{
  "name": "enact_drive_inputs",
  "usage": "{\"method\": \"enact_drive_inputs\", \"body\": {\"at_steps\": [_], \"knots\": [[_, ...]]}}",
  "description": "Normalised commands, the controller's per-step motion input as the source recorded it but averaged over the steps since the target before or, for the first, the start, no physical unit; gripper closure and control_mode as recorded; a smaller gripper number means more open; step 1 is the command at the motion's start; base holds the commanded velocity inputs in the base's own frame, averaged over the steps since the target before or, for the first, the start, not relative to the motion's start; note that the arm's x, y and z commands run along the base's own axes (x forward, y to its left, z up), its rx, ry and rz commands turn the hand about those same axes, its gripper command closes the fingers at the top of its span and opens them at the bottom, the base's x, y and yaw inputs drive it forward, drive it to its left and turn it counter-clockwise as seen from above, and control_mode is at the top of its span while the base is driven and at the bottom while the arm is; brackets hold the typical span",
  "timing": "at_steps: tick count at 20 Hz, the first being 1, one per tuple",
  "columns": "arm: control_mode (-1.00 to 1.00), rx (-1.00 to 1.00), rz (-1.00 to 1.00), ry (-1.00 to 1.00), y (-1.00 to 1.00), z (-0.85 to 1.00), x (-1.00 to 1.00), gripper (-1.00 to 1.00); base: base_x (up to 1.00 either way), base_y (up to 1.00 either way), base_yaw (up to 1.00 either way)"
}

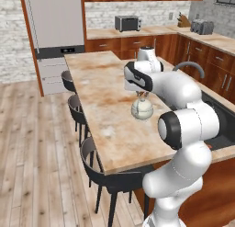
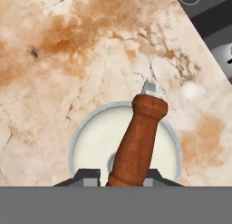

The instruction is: Pick the kettle and kettle and place them in the sink. Then turn on the water.

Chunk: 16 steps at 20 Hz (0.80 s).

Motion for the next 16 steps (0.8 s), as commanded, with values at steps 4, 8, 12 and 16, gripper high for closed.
{"method": "enact_drive_inputs", "body": {"at_steps": [4, 8, 12, 16], "knots": [[-1.0, 0.0, 0.0, 0.0, 0.0, 0.07, 0.11, 1.0, 0.0, 0.0, 0.0], [-1.0, 0.0, 0.0, -0.03, 0.0, 0.39, 0.01, 1.0, 0.0, 0.0, 0.0], [-1.0, 0.0, 0.0, 0.0, 0.0, 0.68, 0.0, 1.0, 0.0, 0.0, 0.0], [-1.0, 0.0, 0.0, 0.0, -0.06, 0.72, -0.21, 1.0, 0.0, 0.0, 0.0]]}}
